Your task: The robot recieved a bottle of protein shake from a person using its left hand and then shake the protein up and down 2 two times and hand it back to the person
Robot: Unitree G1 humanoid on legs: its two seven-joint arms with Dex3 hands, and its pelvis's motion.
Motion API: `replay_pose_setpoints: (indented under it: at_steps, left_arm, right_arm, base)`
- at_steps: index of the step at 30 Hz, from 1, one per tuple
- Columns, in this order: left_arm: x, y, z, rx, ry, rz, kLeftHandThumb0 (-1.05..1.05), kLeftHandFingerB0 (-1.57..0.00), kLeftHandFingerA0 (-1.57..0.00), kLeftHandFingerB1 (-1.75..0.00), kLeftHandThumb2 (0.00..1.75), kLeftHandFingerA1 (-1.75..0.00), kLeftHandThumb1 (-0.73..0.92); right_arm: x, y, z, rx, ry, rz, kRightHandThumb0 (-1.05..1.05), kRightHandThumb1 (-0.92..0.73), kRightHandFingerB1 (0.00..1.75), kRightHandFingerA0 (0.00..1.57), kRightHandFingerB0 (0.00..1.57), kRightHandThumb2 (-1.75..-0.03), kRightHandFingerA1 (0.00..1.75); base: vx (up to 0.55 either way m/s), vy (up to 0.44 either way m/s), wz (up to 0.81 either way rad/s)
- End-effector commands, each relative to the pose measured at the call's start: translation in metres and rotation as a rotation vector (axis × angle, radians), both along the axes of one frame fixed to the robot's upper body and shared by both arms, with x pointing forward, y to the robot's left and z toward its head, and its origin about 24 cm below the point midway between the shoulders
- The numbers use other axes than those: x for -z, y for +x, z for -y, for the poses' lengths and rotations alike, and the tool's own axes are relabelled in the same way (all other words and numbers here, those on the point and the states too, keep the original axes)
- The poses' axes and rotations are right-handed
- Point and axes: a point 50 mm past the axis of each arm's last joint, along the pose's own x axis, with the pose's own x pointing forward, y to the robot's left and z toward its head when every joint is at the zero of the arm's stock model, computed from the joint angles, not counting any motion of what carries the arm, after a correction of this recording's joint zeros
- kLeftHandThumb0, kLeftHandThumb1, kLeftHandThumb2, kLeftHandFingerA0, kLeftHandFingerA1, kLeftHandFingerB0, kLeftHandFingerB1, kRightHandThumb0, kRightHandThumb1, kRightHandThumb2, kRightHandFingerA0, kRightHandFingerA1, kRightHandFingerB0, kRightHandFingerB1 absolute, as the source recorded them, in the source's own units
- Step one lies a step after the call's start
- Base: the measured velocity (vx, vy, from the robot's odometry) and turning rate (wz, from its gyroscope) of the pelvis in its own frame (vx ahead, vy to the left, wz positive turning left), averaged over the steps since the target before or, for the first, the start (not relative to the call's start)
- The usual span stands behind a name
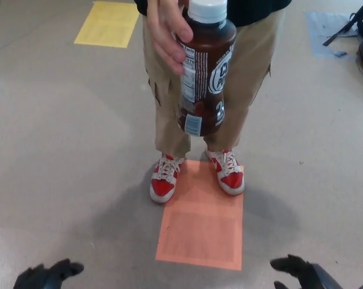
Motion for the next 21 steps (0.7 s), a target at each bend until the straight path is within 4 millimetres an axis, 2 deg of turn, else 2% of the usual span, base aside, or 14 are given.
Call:
replay_pose_setpoints:
  at_steps: [1,3,6,7,8,9,12,14,17,18,19,20,21]
  left_arm:
    - [-0.040,0.022,-0.002,0.181,0.046,0.385,-0.30,-0.53,-0.94,-0.37,0.64,-0.48,0.79]
    - [-0.049,0.031,0.002,0.170,-0.033,0.416,-0.27,-0.61,-0.97,-0.42,0.65,-0.50,0.80]
    - [-0.062,0.042,0.008,0.158,-0.141,0.446,-0.26,-0.64,-0.96,-0.43,0.65,-0.50,0.82]
    - [-0.074,0.051,0.012,0.161,-0.229,0.463,-0.23,-0.67,-0.93,-0.46,0.65,-0.51,0.83]
    - [-0.084,0.057,0.014,0.173,-0.281,0.476,-0.22,-0.67,-0.93,-0.46,0.65,-0.51,0.83]
    - [-0.098,0.064,0.018,0.199,-0.334,0.488,-0.22,-0.67,-0.92,-0.45,0.65,-0.50,0.83]
    - [-0.121,0.073,0.024,0.241,-0.411,0.503,-0.24,-0.65,-0.93,-0.44,0.65,-0.49,0.83]
    - [-0.147,0.084,0.031,0.259,-0.534,0.498,-0.28,-0.50,-0.81,-0.38,0.62,-0.48,0.74]
    - [-0.164,0.087,0.037,0.269,-0.609,0.483,-0.31,-0.46,-0.76,-0.36,0.61,-0.47,0.71]
    - [-0.172,0.089,0.039,0.275,-0.644,0.476,-0.37,-0.36,-0.62,-0.33,0.60,-0.43,0.66]
    - [-0.186,0.091,0.045,0.285,-0.719,0.452,-0.38,-0.33,-0.55,-0.32,0.59,-0.41,0.65]
    - [-0.188,0.092,0.046,0.284,-0.736,0.443,-0.38,-0.33,-0.55,-0.32,0.59,-0.41,0.65]
    - [-0.194,0.093,0.048,0.287,-0.800,0.401,-0.38,-0.22,-0.35,-0.29,0.59,-0.37,0.60]
  right_arm:
    - [-0.022,0.010,-0.008,-0.004,0.035,0.332,-0.39,-0.91,0.34,1.02,0.33,-0.68,0.53]
    - [-0.022,0.010,-0.008,-0.007,0.029,0.347,-0.33,-0.91,0.34,1.02,0.34,-0.67,0.54]
    - [-0.023,0.011,-0.007,-0.012,0.020,0.359,-0.30,-0.87,0.35,0.99,0.35,-0.66,0.54]
    - [-0.024,0.011,-0.006,-0.018,0.016,0.365,-0.25,-0.77,0.38,1.00,0.42,-0.65,0.56]
    - [-0.024,0.011,-0.006,-0.020,0.014,0.370,-0.23,-0.75,0.40,1.00,0.47,-0.65,0.57]
    - [-0.024,0.011,-0.005,-0.023,0.010,0.370,-0.26,-0.76,0.42,1.01,0.53,-0.65,0.56]
    - [-0.024,0.011,-0.004,-0.032,0.001,0.371,-0.27,-0.77,0.43,1.01,0.55,-0.64,0.54]
    - [-0.025,0.011,-0.003,-0.017,0.015,0.382,-0.27,-0.77,0.46,1.00,0.60,-0.68,0.58]
    - [-0.024,0.011,-0.003,-0.009,0.021,0.376,-0.27,-0.77,0.46,1.00,0.61,-0.68,0.58]
    - [-0.025,0.011,-0.002,-0.015,0.019,0.376,-0.28,-0.77,0.47,0.99,0.62,-0.67,0.56]
    - [-0.025,0.012,-0.002,-0.025,0.016,0.375,-0.27,-0.78,0.47,0.99,0.61,-0.67,0.55]
    - [-0.025,0.012,-0.001,-0.027,0.016,0.375,-0.27,-0.78,0.47,0.99,0.61,-0.67,0.55]
    - [-0.024,0.011,-0.002,-0.029,0.015,0.370,-0.27,-0.77,0.47,0.98,0.61,-0.68,0.55]
  base:
    - [0.00,0.000,0.00]
    - [0.00,0.000,0.00]
    - [0.00,0.000,0.00]
    - [0.00,0.000,0.00]
    - [0.10,0.001,0.03]
    - [0.10,0.000,0.03]
    - [0.09,-0.001,0.02]
    - [0.08,-0.006,0.01]
    - [0.00,0.000,0.00]
    - [0.00,0.000,0.00]
    - [0.00,0.000,0.00]
    - [0.00,0.000,0.00]
    - [0.00,0.000,0.00]
